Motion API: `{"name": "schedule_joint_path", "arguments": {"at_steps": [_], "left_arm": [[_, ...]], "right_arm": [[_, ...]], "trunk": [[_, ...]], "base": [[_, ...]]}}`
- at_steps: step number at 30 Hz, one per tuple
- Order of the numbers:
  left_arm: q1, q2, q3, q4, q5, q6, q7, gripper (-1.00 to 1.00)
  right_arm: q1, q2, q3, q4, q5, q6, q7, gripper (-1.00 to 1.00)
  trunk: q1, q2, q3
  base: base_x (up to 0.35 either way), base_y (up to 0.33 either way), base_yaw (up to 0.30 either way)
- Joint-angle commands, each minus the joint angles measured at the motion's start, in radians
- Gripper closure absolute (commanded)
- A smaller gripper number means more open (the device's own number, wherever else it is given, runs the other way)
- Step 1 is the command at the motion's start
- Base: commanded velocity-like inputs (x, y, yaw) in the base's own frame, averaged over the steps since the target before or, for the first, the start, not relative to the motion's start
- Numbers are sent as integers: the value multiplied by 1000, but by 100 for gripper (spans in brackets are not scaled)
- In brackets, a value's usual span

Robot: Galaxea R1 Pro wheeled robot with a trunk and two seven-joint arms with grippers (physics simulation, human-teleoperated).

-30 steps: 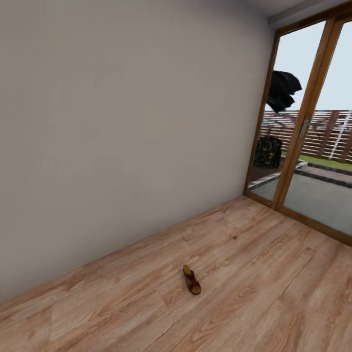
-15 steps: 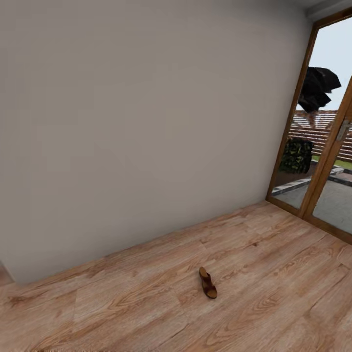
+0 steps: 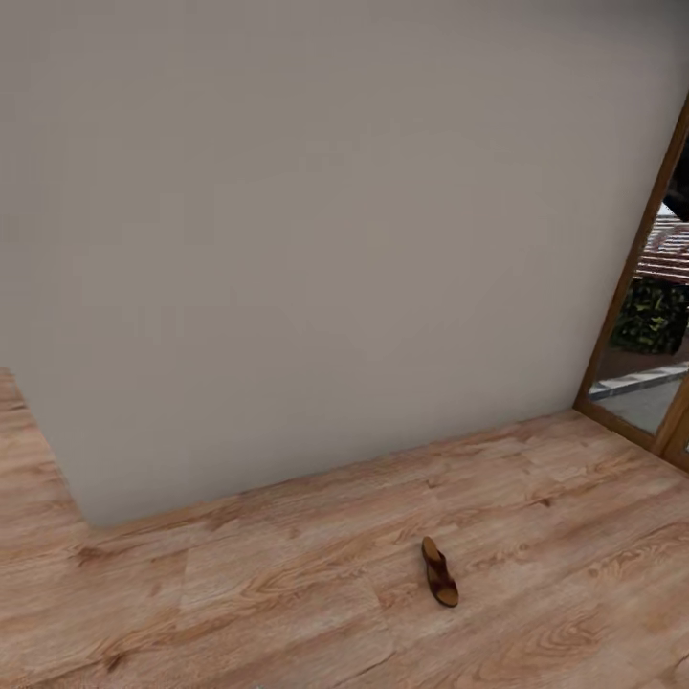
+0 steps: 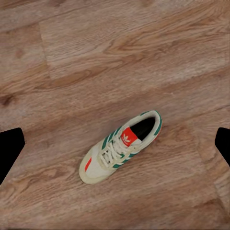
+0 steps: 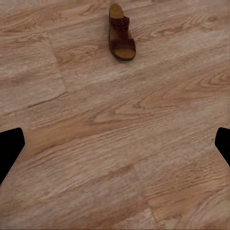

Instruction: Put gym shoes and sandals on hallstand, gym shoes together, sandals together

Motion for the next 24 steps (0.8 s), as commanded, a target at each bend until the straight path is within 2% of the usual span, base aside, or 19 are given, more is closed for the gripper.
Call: {"name": "schedule_joint_path", "arguments": {"at_steps": [1, 14, 24], "left_arm": [[-1, 0, 0, 1, 0, -3, 0, -100], [-1, 0, 0, 1, 0, -3, 0, -100], [-1, -1, 0, 1, 0, -3, 0, -100]], "right_arm": [[0, 0, -1, 0, -1, -3, 0, -100], [0, 0, 0, 0, -1, -3, 0, -100], [0, 0, 0, -1, 0, -3, 4, -100]], "trunk": [[0, 0, -1], [0, 0, -1], [0, 0, -1]], "base": [[198, -127, 277], [226, -156, 265], [236, -167, 60]]}}
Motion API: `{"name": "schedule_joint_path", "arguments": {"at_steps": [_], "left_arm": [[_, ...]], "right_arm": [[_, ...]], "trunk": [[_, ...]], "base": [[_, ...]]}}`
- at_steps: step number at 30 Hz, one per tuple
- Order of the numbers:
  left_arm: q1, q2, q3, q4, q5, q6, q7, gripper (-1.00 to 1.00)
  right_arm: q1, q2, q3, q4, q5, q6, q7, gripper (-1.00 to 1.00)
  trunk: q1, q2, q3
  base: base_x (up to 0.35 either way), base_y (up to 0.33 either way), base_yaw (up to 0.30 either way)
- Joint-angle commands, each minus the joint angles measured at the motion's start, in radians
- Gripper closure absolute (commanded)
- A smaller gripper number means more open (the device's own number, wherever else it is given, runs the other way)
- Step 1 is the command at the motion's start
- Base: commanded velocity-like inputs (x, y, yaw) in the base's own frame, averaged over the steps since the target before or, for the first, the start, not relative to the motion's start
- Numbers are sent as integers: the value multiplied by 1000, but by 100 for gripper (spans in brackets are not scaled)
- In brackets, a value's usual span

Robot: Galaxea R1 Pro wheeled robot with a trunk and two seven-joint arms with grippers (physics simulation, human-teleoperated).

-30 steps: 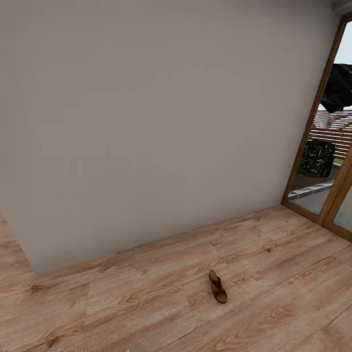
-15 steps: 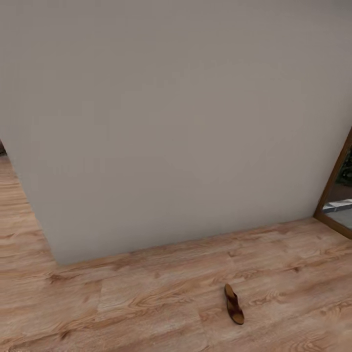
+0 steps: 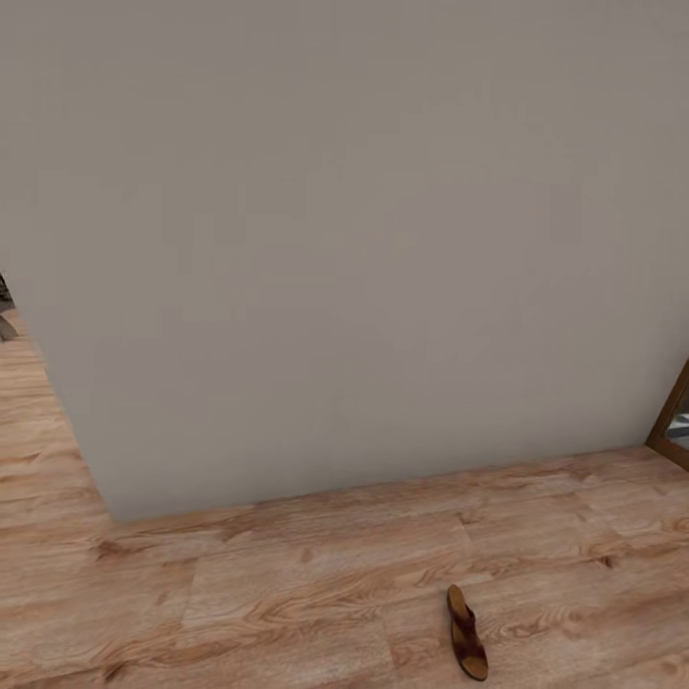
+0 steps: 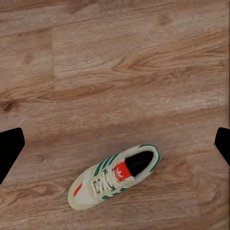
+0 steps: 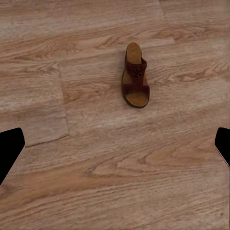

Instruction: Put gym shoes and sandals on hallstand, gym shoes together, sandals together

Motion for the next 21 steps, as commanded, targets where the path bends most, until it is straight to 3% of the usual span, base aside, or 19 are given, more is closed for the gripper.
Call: {"name": "schedule_joint_path", "arguments": {"at_steps": [1, 7, 21], "left_arm": [[-1, 0, 0, 1, 0, -3, 0, -100], [-1, 0, 0, 1, 0, -5, 0, -100], [-1, 1, 0, 0, 0, -5, 0, -100]], "right_arm": [[-1, 0, 0, 1, 0, -3, 1, -100], [-1, -1, 0, 1, 2, -3, 2, -100], [-1, -2, 0, 1, 2, -2, 1, -100]], "trunk": [[0, 0, -1], [0, 0, -1], [0, 0, -1]], "base": [[236, -168, 12], [134, -95, 6], [13, -9, 1]]}}
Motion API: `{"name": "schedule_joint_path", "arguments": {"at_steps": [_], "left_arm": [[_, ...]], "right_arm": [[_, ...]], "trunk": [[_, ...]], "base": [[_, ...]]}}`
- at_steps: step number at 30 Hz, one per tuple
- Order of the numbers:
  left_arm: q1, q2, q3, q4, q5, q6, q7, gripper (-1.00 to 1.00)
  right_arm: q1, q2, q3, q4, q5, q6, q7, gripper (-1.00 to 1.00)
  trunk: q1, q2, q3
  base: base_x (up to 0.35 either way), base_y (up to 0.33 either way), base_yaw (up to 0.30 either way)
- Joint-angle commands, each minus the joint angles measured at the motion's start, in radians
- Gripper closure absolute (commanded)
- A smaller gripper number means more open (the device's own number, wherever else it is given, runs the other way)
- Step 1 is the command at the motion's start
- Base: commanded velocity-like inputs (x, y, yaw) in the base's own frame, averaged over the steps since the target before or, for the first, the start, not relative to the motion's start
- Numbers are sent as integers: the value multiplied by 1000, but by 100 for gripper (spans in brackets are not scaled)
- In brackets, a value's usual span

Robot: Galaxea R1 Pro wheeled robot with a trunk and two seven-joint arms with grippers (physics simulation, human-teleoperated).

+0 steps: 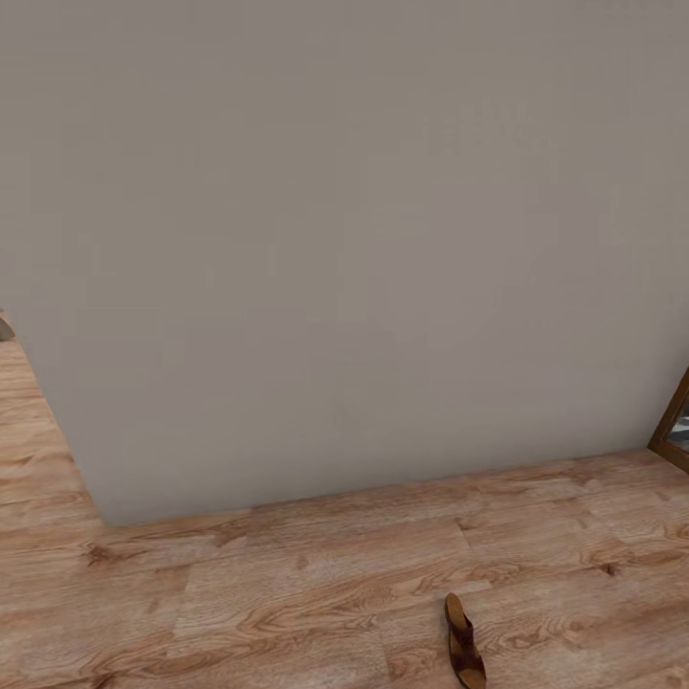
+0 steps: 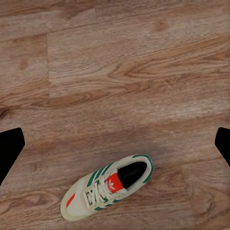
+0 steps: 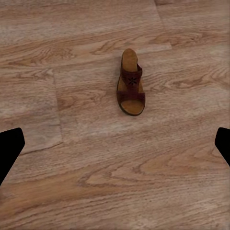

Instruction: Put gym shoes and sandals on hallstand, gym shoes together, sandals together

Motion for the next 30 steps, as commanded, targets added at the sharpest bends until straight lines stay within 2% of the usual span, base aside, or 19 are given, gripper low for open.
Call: {"name": "schedule_joint_path", "arguments": {"at_steps": [1, 10, 26, 30], "left_arm": [[-1, 0, 0, 1, 0, -3, 0, -100], [-1, 0, 1, 0, 0, -3, 0, -100], [-1, 2, 4, 0, 19, -2, 3, -100], [-1, 2, 19, 0, 21, -2, 3, -100]], "right_arm": [[-1, 0, -1, 1, 0, -3, 0, -100], [-1, 1, -1, 0, -2, -4, 0, -100], [-1, 2, -4, 2, -2, -3, -5, -100], [-1, 2, -5, 2, -2, -4, -6, -100]], "trunk": [[0, -1, -1], [0, -1, -1], [0, -1, -1], [0, -1, -1]], "base": [[2, -1, 0], [36, -26, 62], [6, -5, 268], [0, 0, 278]]}}
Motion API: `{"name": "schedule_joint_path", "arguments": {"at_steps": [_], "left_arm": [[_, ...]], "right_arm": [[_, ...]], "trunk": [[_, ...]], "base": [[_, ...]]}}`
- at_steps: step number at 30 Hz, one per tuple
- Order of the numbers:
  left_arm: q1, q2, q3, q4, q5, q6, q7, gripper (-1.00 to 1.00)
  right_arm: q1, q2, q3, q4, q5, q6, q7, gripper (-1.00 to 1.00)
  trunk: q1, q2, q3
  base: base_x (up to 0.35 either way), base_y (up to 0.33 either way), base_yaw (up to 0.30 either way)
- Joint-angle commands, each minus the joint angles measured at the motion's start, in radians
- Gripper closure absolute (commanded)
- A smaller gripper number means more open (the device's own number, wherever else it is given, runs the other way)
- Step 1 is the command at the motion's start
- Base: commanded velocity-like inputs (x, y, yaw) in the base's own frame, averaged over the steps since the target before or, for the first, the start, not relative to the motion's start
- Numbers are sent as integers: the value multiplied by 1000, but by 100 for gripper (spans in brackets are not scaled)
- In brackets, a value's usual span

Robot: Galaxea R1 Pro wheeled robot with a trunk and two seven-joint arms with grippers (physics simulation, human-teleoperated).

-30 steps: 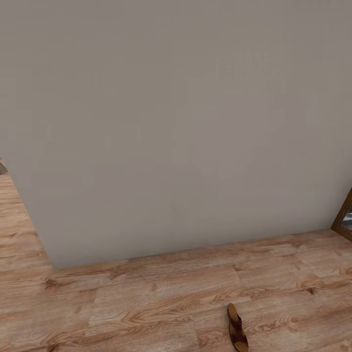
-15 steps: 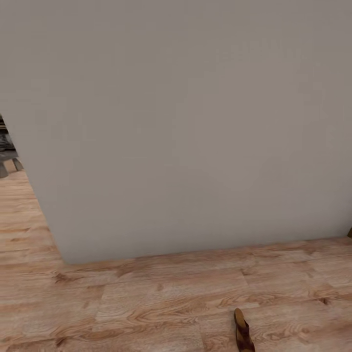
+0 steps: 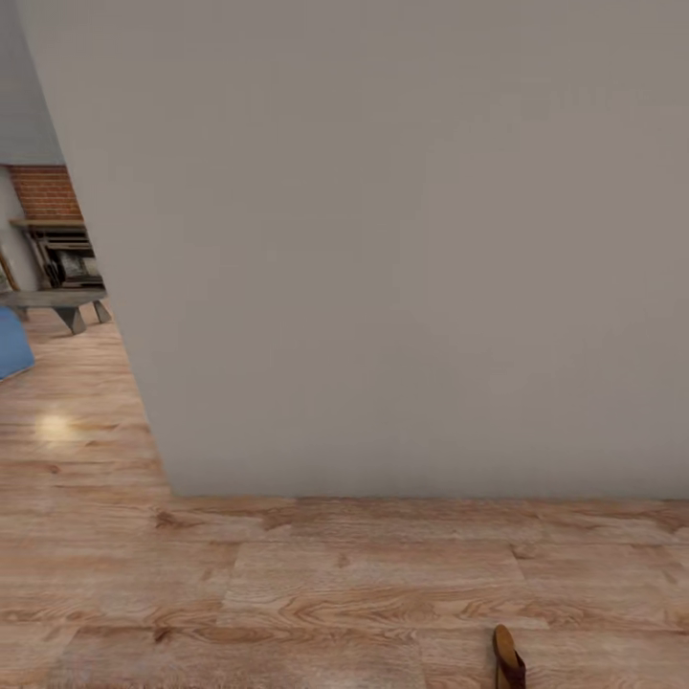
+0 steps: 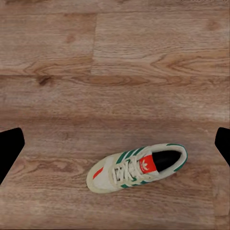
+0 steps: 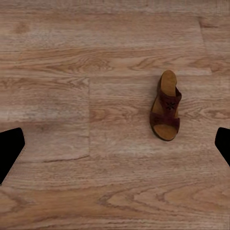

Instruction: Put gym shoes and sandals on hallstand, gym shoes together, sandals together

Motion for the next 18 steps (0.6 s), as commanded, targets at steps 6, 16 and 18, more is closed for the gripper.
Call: {"name": "schedule_joint_path", "arguments": {"at_steps": [6, 16, 18], "left_arm": [[-1, -2, 30, 2, 2, -3, 0, -100], [-1, -4, 40, 2, 1, -5, -11, -100], [-1, -3, 40, 2, 1, -5, -12, -100]], "right_arm": [[-1, 0, -1, 0, -1, -3, 0, -100], [-1, 0, 0, 0, -1, -2, 0, -100], [-1, 0, 0, 0, -1, -2, 0, -100]], "trunk": [[0, -1, -1], [0, -1, -1], [0, -1, -1]], "base": [[0, 0, 279], [0, 0, 279], [0, 0, 279]]}}
